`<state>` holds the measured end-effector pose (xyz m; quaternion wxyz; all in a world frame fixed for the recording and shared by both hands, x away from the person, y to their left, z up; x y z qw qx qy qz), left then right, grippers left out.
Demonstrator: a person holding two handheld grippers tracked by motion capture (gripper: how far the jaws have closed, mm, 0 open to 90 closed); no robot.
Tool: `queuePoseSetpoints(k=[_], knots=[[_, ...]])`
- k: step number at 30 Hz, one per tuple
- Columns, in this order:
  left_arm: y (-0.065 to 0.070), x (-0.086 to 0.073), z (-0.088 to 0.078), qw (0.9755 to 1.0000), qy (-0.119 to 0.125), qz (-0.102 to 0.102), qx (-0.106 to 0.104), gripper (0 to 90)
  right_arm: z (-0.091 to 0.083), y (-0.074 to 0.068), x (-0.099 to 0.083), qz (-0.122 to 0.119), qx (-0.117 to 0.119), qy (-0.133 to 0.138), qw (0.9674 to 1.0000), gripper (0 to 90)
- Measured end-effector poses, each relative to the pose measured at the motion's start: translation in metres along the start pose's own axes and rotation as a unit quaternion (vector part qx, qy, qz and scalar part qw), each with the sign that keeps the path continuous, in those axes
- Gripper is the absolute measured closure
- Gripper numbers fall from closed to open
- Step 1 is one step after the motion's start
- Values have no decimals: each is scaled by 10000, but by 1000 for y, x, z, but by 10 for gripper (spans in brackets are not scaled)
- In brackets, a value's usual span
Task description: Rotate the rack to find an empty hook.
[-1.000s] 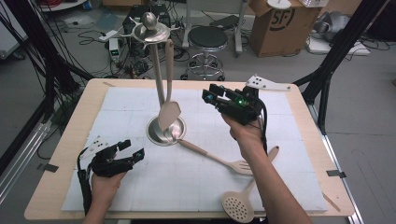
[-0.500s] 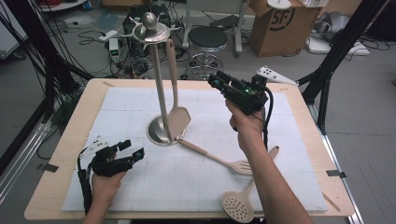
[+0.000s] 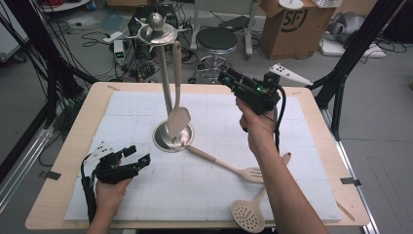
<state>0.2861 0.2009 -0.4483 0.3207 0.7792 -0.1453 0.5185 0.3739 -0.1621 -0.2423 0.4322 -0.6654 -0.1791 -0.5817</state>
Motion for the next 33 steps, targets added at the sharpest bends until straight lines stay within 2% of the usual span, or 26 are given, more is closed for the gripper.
queuePoseSetpoints(k=[6, 11, 19, 23, 30, 33], knots=[[0, 0, -1, 10000, 1, 11, -2, 223, 5, 0, 0, -47, -3, -33, 10000, 555], [0, 0, -1, 10000, 11, -3, -10, 223, 12, 4, 2, 59, -18, -17, 10000, 574], [2, 1, -1, 10000, 35, 20, -32, 223, 28, -3, 9, -54, 59, -51, 10000, 635], [2, 2, -4, 10000, 54, 57, -28, 223, 37, -6, 10, -99, 122, -74, 9998, 716], [1, 2, -6, 9999, 107, 27, -31, 223, 49, -8, 7, -173, 63, -29, 9998, 866], [2, 1, -5, 9999, 94, 7, -56, 223, 56, -10, 7, -176, 31, -49, 9998, 899]])
Point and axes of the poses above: each handheld gripper's, and its own axes: z roughly forward along the jaws, x roughly out of its top, y roughly to its right, the point moved 3 cm from there along z, roughly forward along the jaws, and after that the axes turned 1 degree about -x, right-handed, at the moved point
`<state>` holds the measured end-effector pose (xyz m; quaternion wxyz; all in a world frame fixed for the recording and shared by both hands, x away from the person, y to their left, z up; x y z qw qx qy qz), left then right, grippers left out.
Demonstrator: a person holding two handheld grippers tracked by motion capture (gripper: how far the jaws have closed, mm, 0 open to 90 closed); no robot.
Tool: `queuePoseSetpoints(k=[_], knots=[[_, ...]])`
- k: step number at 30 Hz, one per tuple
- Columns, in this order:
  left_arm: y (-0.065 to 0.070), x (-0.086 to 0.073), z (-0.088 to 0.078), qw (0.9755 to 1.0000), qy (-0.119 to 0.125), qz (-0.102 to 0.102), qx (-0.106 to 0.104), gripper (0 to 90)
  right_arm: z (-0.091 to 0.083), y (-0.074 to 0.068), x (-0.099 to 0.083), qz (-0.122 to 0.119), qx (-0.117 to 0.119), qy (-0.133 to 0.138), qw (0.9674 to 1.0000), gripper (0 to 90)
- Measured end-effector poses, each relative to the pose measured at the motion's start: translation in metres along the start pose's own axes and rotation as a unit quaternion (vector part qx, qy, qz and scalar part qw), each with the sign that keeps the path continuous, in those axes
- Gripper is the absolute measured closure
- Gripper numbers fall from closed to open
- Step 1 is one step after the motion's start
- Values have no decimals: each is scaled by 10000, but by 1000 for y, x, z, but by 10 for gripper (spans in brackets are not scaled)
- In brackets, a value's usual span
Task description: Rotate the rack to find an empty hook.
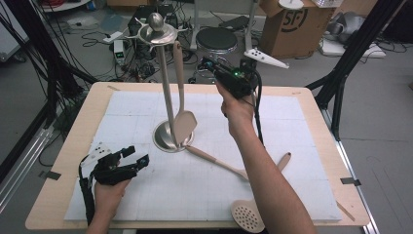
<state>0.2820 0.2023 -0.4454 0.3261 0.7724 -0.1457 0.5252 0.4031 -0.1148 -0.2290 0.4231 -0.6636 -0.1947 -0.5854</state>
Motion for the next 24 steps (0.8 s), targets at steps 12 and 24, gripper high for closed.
queuePoseSetpoints(k=[12, 24], knots=[[3, 2, 3, 9999, 42, -71, -139, 223, 27, -11, 11, -5, 63, 54, 10000, 900], [6, 4, 7, 9996, 69, -68, -256, 224, 39, -15, 24, 120, 120, 284, 9995, 900]])
Point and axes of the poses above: each handheld gripper's, and its own axes: z roughly forward along the jaws, x roughly out of its top, y roughly to its right, the point moved 3 cm from there along z, roughly forward along the jaws, and after that the axes turned 1 degree about -x, right-handed, at the moved point
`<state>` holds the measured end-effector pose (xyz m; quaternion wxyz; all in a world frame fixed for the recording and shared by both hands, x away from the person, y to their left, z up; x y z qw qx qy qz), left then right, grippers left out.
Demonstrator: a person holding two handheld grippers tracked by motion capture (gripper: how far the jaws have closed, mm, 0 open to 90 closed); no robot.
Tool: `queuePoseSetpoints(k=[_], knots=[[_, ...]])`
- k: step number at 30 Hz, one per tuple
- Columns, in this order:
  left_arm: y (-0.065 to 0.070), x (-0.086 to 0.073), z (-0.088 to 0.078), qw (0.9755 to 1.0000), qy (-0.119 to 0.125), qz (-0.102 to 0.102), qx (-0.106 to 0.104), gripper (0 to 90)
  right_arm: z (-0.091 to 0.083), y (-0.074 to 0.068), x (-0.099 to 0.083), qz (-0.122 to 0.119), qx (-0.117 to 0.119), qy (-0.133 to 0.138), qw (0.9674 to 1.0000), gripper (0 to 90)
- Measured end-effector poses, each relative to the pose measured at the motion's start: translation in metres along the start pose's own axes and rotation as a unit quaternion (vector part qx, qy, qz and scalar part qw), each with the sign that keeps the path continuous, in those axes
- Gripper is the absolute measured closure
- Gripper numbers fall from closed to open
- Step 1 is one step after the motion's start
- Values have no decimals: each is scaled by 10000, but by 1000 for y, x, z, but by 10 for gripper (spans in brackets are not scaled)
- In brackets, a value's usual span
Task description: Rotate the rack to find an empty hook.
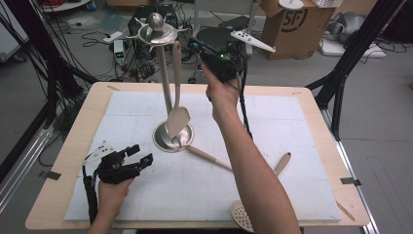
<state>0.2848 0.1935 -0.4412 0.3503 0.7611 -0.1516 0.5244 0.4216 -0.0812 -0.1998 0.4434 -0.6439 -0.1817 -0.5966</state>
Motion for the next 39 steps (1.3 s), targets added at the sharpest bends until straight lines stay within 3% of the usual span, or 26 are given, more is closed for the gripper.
queuePoseSetpoints(k=[7, 23, 39], knots=[[0, 0, -1, 10000, 22, -42, -8, 224, 3, -11, 0, -252, 44, -126, 9996, 900], [-3, -1, -1, 9999, 15, -104, 23, 224, 2, -28, -1, -390, 191, -208, 9988, 900], [-2, -1, 0, 9999, 35, -112, 2, 224, 8, -39, -6, -344, 278, -234, 9987, 900]])
Point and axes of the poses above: each handheld gripper's, and its own axes: z roughly forward along the jaws, x roughly out of its top, y roughly to its right, the point moved 3 cm from there along z, roughly forward along the jaws, and after that the axes turned 1 degree about -x, right-handed, at the moved point
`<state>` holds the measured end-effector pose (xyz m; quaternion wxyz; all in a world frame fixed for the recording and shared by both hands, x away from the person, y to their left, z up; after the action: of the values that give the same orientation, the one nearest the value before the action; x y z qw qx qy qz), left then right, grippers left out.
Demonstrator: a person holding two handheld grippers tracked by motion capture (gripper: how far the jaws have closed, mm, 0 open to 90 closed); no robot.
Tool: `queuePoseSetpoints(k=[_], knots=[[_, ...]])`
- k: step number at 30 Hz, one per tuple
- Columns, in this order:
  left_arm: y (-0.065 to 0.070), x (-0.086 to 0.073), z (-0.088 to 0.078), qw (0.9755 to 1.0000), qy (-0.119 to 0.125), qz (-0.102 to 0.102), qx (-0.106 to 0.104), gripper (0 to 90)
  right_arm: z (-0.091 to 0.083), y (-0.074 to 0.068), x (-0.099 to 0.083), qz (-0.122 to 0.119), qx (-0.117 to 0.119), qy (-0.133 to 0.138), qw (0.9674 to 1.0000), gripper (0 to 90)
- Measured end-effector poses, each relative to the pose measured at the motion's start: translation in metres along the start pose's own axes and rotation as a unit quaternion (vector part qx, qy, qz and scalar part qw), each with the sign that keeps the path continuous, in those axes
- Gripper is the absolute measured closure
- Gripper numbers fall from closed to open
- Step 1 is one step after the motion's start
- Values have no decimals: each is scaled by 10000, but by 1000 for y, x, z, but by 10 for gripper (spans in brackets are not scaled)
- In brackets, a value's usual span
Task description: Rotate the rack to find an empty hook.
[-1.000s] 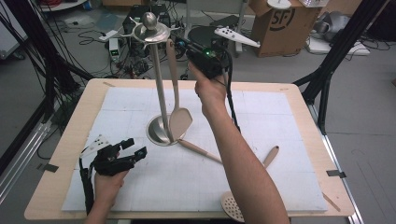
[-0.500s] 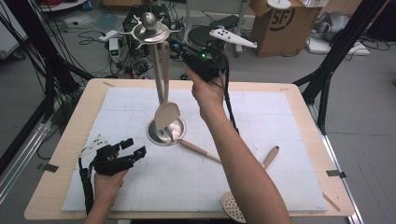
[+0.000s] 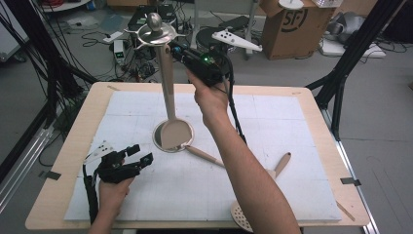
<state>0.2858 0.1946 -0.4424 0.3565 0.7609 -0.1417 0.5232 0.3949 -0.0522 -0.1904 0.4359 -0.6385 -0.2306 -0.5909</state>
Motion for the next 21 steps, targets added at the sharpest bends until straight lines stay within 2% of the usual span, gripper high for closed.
queuePoseSetpoints(k=[4, 7, 12, 21], knots=[[0, 0, 0, 10000, -1, 17, 22, 224, 0, -1, 0, 16, -4, 1, 10000, 900], [1, 0, 0, 9999, -46, 142, 77, 224, 1, -3, -1, 10, 31, -1, 10000, 900], [1, 0, -1, 9999, -42, 116, 104, 224, 2, -8, -2, -43, 83, -10, 10000, 900], [3, 0, 0, 9990, -121, 354, 227, 224, 4, -11, -3, -32, 122, -12, 9999, 900]])
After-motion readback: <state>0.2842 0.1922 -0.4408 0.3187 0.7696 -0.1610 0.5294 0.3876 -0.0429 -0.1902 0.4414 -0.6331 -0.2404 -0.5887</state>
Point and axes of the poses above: each handheld gripper's, and its own axes: z roughly forward along the jaws, x roughly out of its top, y roughly to its right, the point moved 3 cm from there along z, roughly forward along the jaws, and after that the axes turned 1 degree about -x, right-handed, at the moved point
